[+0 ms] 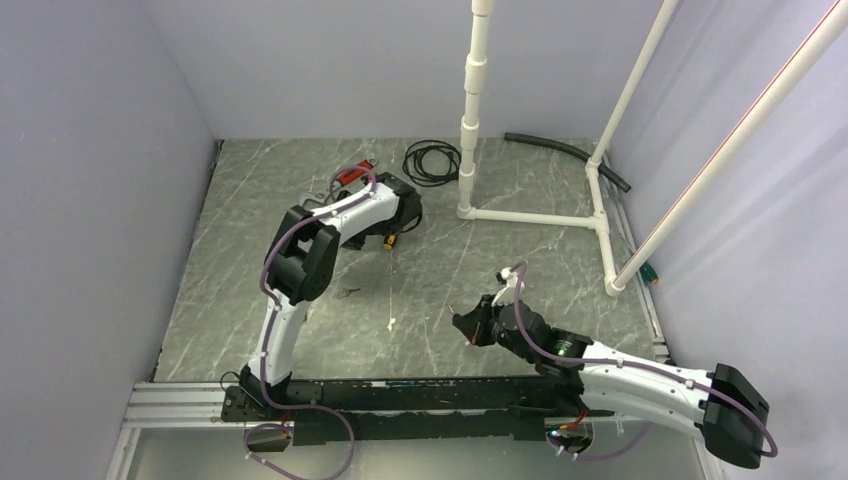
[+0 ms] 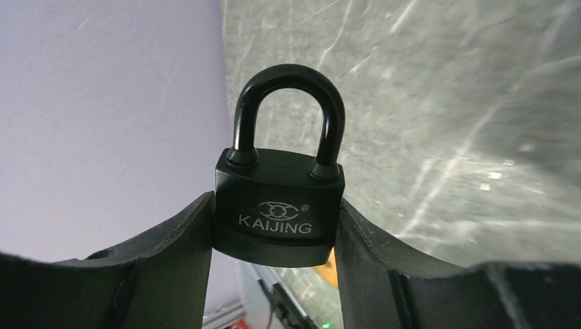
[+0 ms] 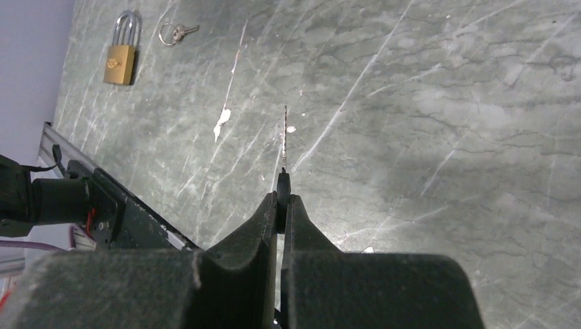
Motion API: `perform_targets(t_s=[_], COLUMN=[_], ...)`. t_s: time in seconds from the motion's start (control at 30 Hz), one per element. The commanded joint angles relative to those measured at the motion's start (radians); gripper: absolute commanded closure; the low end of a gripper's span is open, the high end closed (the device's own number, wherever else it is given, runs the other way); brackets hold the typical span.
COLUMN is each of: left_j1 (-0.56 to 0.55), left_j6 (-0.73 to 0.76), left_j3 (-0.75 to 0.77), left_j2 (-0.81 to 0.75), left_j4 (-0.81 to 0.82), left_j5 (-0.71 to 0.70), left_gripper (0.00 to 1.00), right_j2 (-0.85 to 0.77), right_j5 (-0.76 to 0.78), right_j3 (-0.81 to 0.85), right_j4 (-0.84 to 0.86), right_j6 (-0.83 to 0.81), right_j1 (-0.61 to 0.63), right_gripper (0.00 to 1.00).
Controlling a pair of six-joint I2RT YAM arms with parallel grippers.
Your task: Unlock with the key
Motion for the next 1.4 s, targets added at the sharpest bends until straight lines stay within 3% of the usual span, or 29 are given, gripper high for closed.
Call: perform_targets(t_s=[0.0, 0.23, 0.33, 0.73, 0.9, 1.1, 1.37], left_j1=[-0.04, -0.043, -0.044, -0.011, 0.034, 0.08, 0.099], left_j6=[-0.075, -0.012, -0.035, -0.09, -0.108, -0.226, -0.319], left_j3=[0.108, 0.05, 0.079, 0.114, 0.05, -0.101, -0.089], left_j2=[-0.069, -0.206, -0.209, -0.25, -0.308, -0.407, -0.376], left_j4=[-0.14, 0.129, 0.134, 0.227, 0.329, 0.487, 0.415], left_j5=[0.06, 0.339, 0.396, 0.687, 0.841, 0.96, 1.022], left_gripper=[1.0, 1.0, 1.0, 1.0, 1.0, 1.0, 1.0], right_j2=[0.053, 0.285, 0.415, 0.973, 1.106, 1.121, 1.09], right_j5=[-0.044, -0.245, -0.373, -0.487, -0.517, -0.484, -0.455], right_j3=[0.05, 0.089, 0.102, 0.211, 0.254, 0.25, 0.266], right_j4=[0.17, 0.488, 0.7, 1.461, 1.528, 1.499, 1.366], right_j6=[-0.015, 0.03, 0.107, 0.43, 0.48, 0.447, 0.345], right_j1=[-0.001, -0.065, -0.126, -0.186, -0.209, -0.21, -0.214], right_gripper=[1.0, 1.0, 1.0, 1.0, 1.0, 1.0, 1.0])
